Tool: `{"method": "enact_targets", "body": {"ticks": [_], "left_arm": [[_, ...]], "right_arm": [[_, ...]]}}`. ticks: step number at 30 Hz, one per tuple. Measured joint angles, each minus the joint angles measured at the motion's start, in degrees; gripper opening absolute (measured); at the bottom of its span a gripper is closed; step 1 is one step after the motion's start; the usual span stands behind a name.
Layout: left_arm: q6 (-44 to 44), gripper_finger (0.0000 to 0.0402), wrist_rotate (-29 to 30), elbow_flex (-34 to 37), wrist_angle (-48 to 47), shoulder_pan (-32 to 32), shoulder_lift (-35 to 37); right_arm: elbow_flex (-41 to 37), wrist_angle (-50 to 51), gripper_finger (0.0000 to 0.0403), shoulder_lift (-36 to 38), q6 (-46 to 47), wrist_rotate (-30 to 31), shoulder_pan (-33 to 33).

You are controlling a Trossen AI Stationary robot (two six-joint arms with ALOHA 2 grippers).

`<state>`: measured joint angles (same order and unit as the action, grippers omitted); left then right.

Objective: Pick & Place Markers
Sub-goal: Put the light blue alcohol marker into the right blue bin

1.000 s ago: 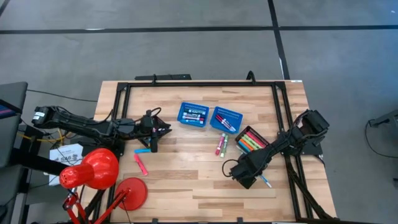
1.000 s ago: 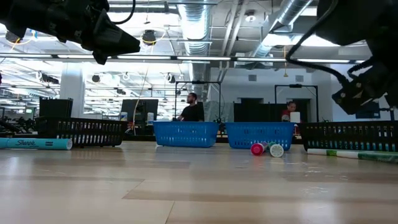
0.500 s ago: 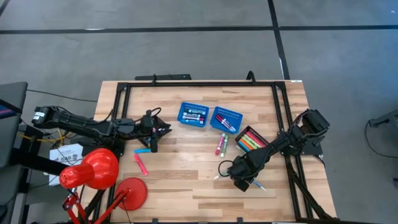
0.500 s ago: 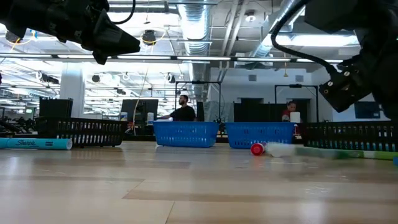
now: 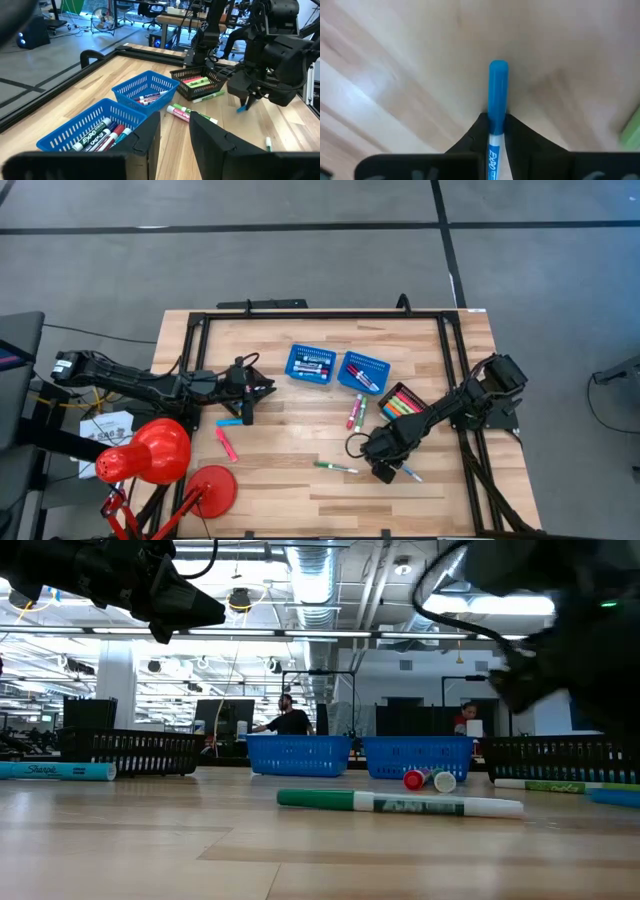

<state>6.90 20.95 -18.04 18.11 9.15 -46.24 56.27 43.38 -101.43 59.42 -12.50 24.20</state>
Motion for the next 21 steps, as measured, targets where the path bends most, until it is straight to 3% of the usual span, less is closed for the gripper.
{"method": "enact_targets", "body": {"ticks": [21], "left_arm": [[0.0, 0.01, 0.0, 0.0, 0.28, 0.02, 0.0]], "right_arm": [[16.1, 2.1, 0.0041, -0.02, -30.9, 12.93, -13.3]]}}
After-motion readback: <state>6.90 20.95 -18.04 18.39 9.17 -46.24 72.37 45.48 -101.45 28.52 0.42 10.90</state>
